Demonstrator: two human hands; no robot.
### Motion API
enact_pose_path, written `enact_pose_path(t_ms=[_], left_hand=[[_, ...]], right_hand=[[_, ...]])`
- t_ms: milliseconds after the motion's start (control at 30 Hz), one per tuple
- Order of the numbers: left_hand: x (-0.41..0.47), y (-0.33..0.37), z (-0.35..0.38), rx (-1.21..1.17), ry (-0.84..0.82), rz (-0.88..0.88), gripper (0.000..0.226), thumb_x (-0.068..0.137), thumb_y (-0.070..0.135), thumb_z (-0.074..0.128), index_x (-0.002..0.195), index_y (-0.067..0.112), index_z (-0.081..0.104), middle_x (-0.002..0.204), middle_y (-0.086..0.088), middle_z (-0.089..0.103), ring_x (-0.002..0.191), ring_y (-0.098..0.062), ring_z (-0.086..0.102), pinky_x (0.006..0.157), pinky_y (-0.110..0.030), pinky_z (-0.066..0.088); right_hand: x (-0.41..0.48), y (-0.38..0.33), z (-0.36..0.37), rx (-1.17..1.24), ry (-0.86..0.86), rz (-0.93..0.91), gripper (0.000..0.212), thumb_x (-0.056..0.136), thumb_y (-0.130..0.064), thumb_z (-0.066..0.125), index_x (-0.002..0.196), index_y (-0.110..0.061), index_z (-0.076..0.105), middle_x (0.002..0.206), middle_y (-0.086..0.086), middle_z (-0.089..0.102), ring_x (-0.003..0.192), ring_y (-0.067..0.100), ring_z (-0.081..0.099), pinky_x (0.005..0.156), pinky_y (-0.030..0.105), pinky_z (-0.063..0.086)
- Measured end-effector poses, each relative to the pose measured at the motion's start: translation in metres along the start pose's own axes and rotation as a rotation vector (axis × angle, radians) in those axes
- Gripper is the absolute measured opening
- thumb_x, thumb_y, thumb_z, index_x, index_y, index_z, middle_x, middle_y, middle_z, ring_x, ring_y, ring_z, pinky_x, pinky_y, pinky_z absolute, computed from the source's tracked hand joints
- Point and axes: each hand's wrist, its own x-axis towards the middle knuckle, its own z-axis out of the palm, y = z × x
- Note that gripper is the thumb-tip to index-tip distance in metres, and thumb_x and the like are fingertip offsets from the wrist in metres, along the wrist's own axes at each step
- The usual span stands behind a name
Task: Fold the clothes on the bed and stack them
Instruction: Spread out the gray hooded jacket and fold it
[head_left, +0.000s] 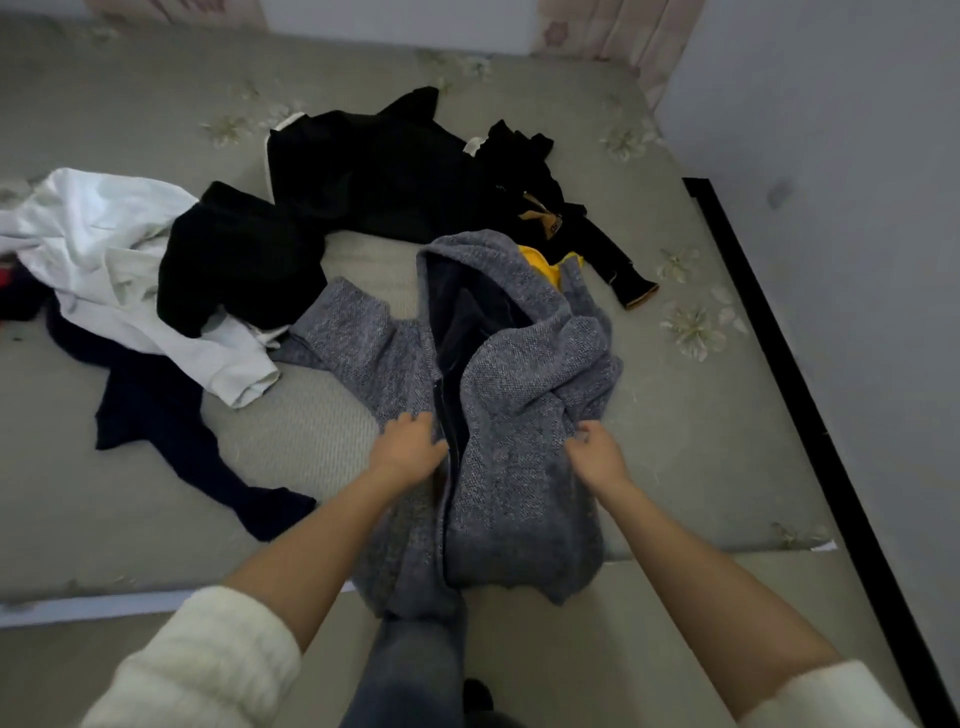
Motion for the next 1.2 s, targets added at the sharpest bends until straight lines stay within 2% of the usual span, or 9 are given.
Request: enact_pose_path(t_ms=[133,300,533,700,800,900,1000,1100,1200], left_hand=[[0.066,0.019,-0.016,-0.033,-0.082,0.002,0.043,0.094,0.032,0.043,0.132,0.011,0.039,0.130,-0.015,0.044,0.120,-0.033,0.042,0.096,-0.046,0.042],[0.136,0.043,-0.017,0.084,-0.120,0.063,0.040,0.096,0.031,0.039,0.130,0.009,0.038,0.130,-0.017,0.041,0.120,-0.034,0.038,0.095,-0.043,0.042],[0.199,0.090,-0.011,0.083,-0.091,0.137,0.045,0.097,0.032,0.038,0.136,0.011,0.035,0.140,-0.013,0.036,0.126,-0.033,0.034,0.097,-0.044,0.038],[0.222,0.130,0.005,0.012,-0.010,0.189,0.043,0.097,0.031,0.039,0.136,0.012,0.039,0.140,-0.007,0.039,0.126,-0.027,0.035,0.097,-0.037,0.040],[0.232,0.157,0.017,-0.041,0.026,0.170,0.046,0.096,0.033,0.042,0.138,0.014,0.039,0.141,-0.006,0.040,0.130,-0.025,0.033,0.103,-0.036,0.036],[0.244,0.184,0.031,-0.073,-0.030,0.109,0.051,0.096,0.039,0.041,0.140,0.016,0.034,0.143,-0.005,0.036,0.132,-0.025,0.030,0.107,-0.038,0.033],[0.247,0.197,0.041,-0.132,-0.047,0.011,0.052,0.095,0.041,0.041,0.141,0.017,0.033,0.143,-0.004,0.035,0.131,-0.025,0.030,0.108,-0.038,0.031],[0.241,0.198,0.045,-0.162,-0.030,-0.042,0.051,0.095,0.040,0.043,0.139,0.016,0.036,0.143,-0.003,0.035,0.132,-0.023,0.030,0.109,-0.036,0.030],[0.236,0.196,0.042,-0.210,-0.026,-0.083,0.053,0.092,0.045,0.046,0.136,0.017,0.041,0.141,-0.003,0.038,0.130,-0.022,0.033,0.107,-0.035,0.033]], right_hand=[[0.053,-0.025,-0.015,-0.005,0.026,0.048,0.047,0.092,-0.019,0.049,0.135,-0.003,0.039,0.136,0.017,0.047,0.121,0.031,0.048,0.097,0.035,0.039],[0.102,-0.020,-0.025,0.024,0.067,0.145,0.034,0.094,-0.016,0.049,0.123,0.000,0.046,0.124,0.020,0.053,0.102,0.030,0.052,0.080,0.032,0.039],[0.165,0.011,-0.050,0.032,0.034,0.263,0.048,0.095,-0.024,0.047,0.136,-0.003,0.038,0.137,0.020,0.045,0.122,0.033,0.047,0.097,0.036,0.038],[0.232,0.023,-0.073,0.013,0.033,0.234,0.047,0.095,-0.025,0.047,0.136,-0.003,0.041,0.136,0.020,0.046,0.122,0.032,0.047,0.099,0.034,0.037],[0.279,0.019,-0.081,0.033,-0.007,0.171,0.050,0.094,-0.026,0.051,0.137,-0.003,0.040,0.137,0.020,0.046,0.125,0.031,0.045,0.102,0.036,0.036],[0.319,0.007,-0.085,0.031,-0.056,0.111,0.057,0.090,-0.027,0.058,0.139,-0.006,0.036,0.139,0.014,0.045,0.126,0.029,0.045,0.101,0.034,0.037],[0.348,0.003,-0.077,0.111,-0.076,0.067,0.066,0.085,-0.016,0.066,0.140,-0.005,0.032,0.140,0.014,0.043,0.129,0.028,0.042,0.101,0.032,0.036],[0.366,0.013,-0.060,0.175,-0.111,0.095,0.086,0.073,-0.019,0.077,0.143,-0.014,0.028,0.138,0.012,0.046,0.127,0.029,0.045,0.105,0.044,0.039],[0.373,0.026,-0.050,0.175,-0.111,0.151,0.055,0.072,-0.025,0.075,0.122,-0.013,0.055,0.115,0.011,0.064,0.108,0.029,0.060,0.092,0.046,0.049]])
